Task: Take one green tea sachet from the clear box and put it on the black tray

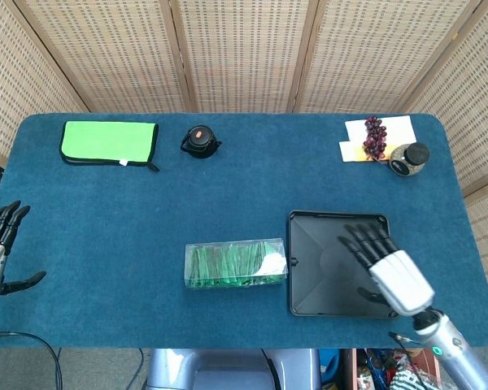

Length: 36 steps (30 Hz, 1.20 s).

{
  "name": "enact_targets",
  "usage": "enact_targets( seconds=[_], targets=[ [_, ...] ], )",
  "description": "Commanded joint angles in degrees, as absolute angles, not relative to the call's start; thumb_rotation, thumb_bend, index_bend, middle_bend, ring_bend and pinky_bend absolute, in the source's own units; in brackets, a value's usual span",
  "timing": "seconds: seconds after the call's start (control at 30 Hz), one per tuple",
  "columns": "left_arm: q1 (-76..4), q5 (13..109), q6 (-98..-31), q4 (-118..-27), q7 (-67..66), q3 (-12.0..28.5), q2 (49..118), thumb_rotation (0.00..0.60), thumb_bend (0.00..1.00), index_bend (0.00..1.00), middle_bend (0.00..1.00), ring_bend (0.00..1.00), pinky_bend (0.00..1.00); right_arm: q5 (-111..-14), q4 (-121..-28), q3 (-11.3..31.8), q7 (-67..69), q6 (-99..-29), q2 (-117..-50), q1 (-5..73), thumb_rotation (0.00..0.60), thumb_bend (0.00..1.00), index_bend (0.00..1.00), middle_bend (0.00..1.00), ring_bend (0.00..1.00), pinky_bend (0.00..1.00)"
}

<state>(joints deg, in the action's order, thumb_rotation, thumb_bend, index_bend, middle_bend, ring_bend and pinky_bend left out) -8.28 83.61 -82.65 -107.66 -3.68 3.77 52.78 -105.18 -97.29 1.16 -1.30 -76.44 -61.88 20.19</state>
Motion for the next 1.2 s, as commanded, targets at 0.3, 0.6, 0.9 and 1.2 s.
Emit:
enact_targets(
  seconds=[0.3, 0.6, 0.9, 1.2],
  targets=[
    [-9.54, 81.33, -79.84, -106.7, -2.71, 4.39, 52.62, 0.6, 0.09, 0.0, 0.0, 0.0, 0.0, -99.52, -99.27, 5.14, -9.01, -58.37, -71.75, 32.49, 0.6, 0.25, 0.27, 0.07, 0.0, 0.0],
    [-10.06, 80.84, -78.78, -106.26, -1.59, 4.55, 52.42, 0.6, 0.09, 0.0, 0.0, 0.0, 0.0, -91.03, -101.82, 7.48, -17.65, -53.46, -76.3, 35.26, 0.6, 0.38, 0.29, 0.05, 0.0, 0.0],
    [-9.74, 80.98, -79.31, -105.93, 0.9, 4.77, 51.61, 0.6, 0.09, 0.0, 0.0, 0.0, 0.0, -83.26, -101.27, 8.58, -24.95, -50.98, -81.74, 37.54, 0.6, 0.39, 0.29, 0.04, 0.0, 0.0],
    [-9.62, 81.38, -79.45, -105.58, 2.7, 4.79, 51.02, 0.6, 0.09, 0.0, 0.0, 0.0, 0.0, -78.66, -100.38, 9.15, -29.6, -51.5, -84.46, 39.42, 0.6, 0.43, 0.29, 0.04, 0.0, 0.0]
  ],
)
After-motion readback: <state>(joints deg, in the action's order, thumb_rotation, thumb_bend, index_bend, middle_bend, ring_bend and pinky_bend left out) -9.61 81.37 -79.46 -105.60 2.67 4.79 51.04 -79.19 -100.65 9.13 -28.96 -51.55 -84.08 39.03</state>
